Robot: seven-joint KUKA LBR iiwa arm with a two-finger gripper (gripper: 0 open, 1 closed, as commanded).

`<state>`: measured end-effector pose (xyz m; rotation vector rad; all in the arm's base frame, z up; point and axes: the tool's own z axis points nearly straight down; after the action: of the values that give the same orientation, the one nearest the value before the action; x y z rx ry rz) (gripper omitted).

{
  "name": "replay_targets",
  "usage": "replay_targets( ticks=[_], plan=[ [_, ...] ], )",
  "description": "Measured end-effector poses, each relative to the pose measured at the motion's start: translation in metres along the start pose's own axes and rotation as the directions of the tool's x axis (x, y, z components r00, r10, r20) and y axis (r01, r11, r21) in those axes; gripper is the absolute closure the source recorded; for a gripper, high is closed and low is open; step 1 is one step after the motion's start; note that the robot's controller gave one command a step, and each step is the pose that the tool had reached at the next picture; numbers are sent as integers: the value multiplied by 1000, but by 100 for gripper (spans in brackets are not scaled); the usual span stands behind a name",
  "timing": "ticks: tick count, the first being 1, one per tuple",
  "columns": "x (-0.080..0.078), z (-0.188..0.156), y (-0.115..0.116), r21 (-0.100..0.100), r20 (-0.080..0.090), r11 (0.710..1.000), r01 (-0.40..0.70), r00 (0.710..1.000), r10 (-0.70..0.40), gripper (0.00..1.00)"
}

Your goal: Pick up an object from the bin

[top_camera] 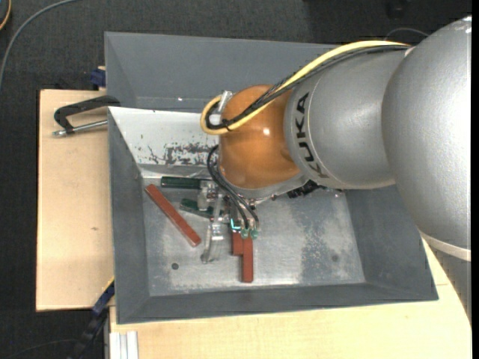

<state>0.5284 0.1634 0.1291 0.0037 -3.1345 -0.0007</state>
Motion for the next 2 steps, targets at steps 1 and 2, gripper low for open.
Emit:
replay_targets(
  ticks=[1, 2],
  plan=[
    [16, 20, 25, -1, 6, 1000, -30, 1000, 30, 0],
    [-32, 59, 5, -1, 14, 998, 55, 998, -55, 0]
  ],
)
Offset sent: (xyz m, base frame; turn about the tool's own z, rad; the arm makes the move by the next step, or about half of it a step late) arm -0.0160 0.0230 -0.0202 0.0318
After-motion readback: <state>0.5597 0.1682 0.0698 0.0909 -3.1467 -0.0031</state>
